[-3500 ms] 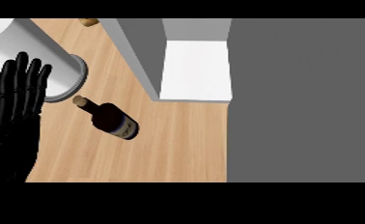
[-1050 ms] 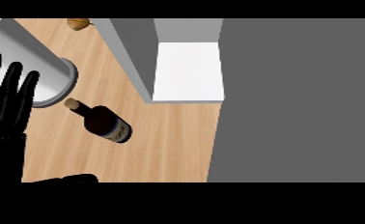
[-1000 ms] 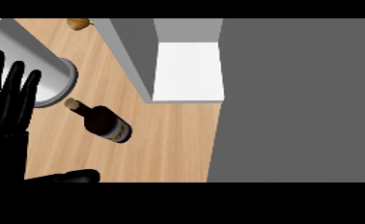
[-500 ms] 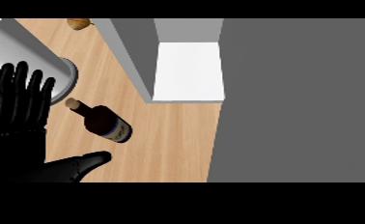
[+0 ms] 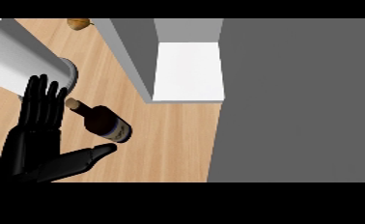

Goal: Pick up the wine, place it into the cabinet and close the cabinet

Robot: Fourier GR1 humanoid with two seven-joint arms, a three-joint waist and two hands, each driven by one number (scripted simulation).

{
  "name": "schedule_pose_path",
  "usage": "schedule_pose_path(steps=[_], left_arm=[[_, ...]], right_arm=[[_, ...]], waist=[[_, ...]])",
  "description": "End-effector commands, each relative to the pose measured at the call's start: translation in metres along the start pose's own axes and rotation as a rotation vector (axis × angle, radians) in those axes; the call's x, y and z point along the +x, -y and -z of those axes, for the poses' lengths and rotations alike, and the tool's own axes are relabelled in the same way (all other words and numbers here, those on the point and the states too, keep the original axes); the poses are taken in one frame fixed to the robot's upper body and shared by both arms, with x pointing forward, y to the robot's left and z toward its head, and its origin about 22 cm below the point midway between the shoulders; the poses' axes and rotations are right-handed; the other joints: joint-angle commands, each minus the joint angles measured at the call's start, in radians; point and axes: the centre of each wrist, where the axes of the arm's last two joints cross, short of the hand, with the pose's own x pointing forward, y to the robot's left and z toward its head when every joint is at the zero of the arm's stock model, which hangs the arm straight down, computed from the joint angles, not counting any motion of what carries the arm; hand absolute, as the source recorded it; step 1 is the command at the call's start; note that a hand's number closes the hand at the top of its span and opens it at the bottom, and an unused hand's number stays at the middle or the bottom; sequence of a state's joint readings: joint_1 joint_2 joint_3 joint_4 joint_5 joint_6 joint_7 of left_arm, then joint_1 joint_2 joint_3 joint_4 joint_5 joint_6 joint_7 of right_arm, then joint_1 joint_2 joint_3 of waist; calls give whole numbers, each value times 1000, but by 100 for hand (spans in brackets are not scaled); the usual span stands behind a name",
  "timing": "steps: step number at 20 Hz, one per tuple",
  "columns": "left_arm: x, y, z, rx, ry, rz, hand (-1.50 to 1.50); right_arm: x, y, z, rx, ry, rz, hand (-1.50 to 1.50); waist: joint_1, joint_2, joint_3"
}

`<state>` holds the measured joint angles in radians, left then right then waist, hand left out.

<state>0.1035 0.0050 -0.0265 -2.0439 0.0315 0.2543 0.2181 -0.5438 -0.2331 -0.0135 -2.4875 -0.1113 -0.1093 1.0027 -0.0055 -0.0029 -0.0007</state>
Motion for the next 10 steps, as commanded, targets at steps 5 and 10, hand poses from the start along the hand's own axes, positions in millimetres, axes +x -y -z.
schedule_pose_path(steps=[5,10], left_arm=[[-52,-12,-7,16,-23,12,-150],[-78,-37,-11,23,-55,-10,-150]], right_arm=[[21,2,-17,71,27,40,-150],[12,0,-34,66,47,49,-150]], waist=[[2,0,0],[-1,1,0]])
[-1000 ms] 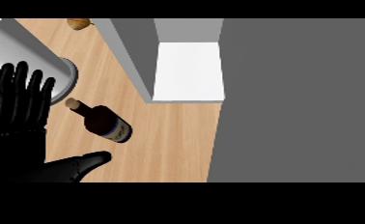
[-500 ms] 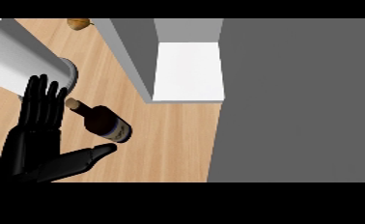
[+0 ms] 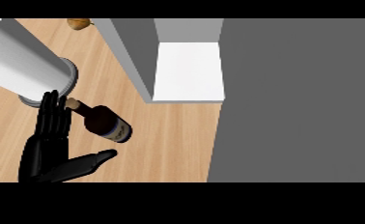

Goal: Pick up the wine, place it into the cabinet and close the cabinet

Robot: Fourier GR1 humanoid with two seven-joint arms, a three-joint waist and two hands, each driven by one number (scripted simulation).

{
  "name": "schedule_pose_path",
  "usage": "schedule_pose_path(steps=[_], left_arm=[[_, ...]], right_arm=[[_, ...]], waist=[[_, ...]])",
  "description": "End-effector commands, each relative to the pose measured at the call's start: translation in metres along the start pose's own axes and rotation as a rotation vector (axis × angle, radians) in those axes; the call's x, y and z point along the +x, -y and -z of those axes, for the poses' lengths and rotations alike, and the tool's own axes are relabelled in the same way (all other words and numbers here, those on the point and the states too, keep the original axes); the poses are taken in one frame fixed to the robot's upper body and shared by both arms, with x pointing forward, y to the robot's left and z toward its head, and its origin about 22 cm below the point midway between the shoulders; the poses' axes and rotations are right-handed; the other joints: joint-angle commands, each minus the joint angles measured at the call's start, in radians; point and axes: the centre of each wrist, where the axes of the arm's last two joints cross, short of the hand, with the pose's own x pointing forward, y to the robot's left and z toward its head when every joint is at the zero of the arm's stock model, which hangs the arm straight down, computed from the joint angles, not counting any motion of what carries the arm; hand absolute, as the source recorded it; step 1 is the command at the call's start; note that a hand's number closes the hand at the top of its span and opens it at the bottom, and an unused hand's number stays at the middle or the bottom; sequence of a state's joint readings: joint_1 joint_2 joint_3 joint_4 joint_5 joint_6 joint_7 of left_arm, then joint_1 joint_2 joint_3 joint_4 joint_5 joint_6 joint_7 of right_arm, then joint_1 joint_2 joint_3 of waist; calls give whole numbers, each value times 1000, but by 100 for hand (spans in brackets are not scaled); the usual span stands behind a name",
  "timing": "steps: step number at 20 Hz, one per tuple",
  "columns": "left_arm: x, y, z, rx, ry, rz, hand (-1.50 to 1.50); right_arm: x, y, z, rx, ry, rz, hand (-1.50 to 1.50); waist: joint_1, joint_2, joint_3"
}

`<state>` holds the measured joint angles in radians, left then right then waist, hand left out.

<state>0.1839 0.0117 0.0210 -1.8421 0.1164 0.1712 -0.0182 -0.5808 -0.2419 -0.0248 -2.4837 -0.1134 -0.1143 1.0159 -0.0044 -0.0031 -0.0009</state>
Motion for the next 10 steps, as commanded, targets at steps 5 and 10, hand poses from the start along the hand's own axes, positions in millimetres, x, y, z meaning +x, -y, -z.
schedule_pose_path(steps=[5,10], left_arm=[[-31,-22,-7,-5,-48,-5,-150],[-72,-21,-18,-8,-68,-25,-150]], right_arm=[[9,1,-25,70,14,46,-150],[15,-12,-35,87,20,61,-150]], waist=[[3,0,1],[-1,-1,0]])
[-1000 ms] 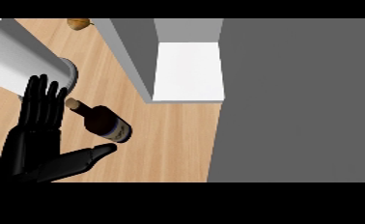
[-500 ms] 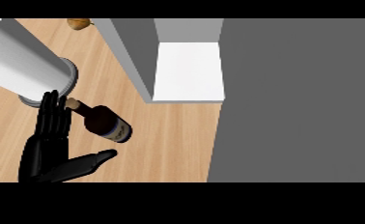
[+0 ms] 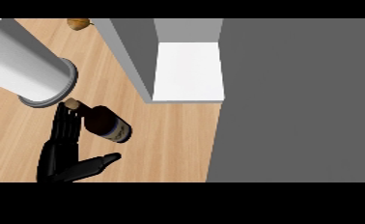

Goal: Pick up the wine, place it into the cabinet and close the cabinet

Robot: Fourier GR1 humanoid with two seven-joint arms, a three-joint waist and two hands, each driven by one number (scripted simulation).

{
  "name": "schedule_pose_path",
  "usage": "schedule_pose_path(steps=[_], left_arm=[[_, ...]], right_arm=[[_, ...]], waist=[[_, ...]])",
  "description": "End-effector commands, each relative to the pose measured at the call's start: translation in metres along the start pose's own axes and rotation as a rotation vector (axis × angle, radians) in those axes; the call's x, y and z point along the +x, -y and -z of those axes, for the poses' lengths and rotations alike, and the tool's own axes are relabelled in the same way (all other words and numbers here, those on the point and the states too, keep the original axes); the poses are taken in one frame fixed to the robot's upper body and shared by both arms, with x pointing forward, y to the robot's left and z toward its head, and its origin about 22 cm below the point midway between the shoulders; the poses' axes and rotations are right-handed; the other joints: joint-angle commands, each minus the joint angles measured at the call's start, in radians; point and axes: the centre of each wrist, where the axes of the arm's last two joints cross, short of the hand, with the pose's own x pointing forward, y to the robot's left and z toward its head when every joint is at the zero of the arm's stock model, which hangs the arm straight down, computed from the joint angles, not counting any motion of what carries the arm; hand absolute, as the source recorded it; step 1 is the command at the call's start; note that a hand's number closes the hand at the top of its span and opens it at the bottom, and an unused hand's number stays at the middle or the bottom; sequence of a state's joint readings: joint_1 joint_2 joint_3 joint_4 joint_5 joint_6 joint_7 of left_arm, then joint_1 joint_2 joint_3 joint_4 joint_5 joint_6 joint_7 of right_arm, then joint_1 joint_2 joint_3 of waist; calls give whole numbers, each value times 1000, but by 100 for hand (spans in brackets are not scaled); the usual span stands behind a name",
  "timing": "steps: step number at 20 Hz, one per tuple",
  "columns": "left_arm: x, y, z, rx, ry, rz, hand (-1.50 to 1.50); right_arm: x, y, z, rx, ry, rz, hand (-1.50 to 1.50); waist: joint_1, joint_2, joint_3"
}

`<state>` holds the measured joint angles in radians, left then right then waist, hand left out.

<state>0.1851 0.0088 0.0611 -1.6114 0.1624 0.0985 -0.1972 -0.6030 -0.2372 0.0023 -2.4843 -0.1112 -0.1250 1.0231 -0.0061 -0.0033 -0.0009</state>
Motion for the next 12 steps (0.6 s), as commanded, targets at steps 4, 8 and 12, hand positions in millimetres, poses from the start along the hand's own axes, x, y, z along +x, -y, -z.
schedule_pose_path(steps=[4,8,12], left_arm=[[-41,-3,8,7,-27,-10,-150],[-46,-6,11,13,-43,-36,-150],[-58,-11,9,24,-52,-85,-150]], right_arm=[[6,7,-23,48,31,33,-150],[11,2,-39,58,6,39,-150],[19,2,-29,45,35,42,-150]], waist=[[0,2,1],[-4,0,1],[-1,0,0]])
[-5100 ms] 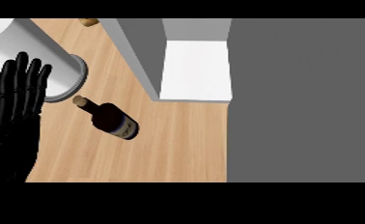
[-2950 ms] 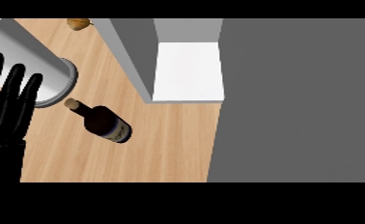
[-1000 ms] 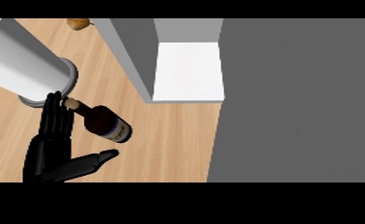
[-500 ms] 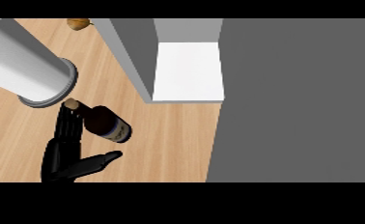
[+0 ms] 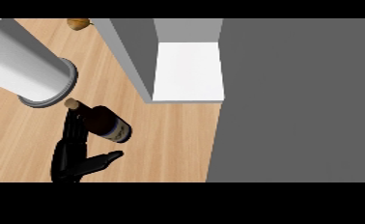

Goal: Pick up the wine, place it into the cabinet and close the cabinet

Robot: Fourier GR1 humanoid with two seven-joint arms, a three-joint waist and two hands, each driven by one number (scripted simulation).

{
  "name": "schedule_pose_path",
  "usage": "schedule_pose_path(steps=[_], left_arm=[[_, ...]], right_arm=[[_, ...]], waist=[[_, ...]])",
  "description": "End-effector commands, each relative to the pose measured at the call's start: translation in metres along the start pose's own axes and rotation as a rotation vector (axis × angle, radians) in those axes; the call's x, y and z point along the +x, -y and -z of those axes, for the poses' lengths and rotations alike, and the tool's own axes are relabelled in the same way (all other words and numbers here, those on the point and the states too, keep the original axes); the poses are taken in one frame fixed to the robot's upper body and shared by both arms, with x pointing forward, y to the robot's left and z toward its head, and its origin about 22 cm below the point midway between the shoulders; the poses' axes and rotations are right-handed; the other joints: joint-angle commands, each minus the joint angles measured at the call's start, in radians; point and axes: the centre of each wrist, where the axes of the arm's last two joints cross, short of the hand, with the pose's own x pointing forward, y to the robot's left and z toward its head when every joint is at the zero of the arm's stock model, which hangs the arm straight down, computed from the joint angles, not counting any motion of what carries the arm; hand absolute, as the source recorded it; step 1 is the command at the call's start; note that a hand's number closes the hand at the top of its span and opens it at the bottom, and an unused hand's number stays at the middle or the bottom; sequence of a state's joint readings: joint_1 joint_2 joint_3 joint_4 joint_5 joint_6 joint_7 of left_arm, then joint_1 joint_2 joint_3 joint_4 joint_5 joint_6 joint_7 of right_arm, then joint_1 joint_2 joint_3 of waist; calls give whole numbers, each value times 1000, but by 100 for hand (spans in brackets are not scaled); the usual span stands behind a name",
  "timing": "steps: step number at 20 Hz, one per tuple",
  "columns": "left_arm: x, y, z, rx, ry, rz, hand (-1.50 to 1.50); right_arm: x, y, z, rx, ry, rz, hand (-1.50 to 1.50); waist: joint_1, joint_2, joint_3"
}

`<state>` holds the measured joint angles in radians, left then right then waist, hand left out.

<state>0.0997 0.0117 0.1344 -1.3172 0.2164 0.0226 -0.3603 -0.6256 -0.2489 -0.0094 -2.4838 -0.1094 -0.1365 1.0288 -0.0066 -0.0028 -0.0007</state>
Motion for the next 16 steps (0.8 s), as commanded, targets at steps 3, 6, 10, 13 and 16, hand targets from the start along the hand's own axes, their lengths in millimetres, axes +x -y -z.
schedule_pose_path(steps=[3,6,10,13,16], left_arm=[[-17,-18,4,1,1,-52,-150],[-29,2,14,-24,-15,-59,-150],[-30,-15,24,-45,-9,-51,-150],[-34,-12,26,-51,-11,-54,-150],[-45,-3,26,-33,-11,-65,-150]], right_arm=[[15,1,-24,58,0,36,-150],[11,-1,-21,66,-6,47,-150],[8,-4,-30,41,4,40,-150],[14,2,-22,54,-7,58,-150],[27,-9,-23,75,1,46,-150]], waist=[[1,0,0],[-1,1,0],[-1,1,0],[-1,0,0],[-3,-2,-1]])
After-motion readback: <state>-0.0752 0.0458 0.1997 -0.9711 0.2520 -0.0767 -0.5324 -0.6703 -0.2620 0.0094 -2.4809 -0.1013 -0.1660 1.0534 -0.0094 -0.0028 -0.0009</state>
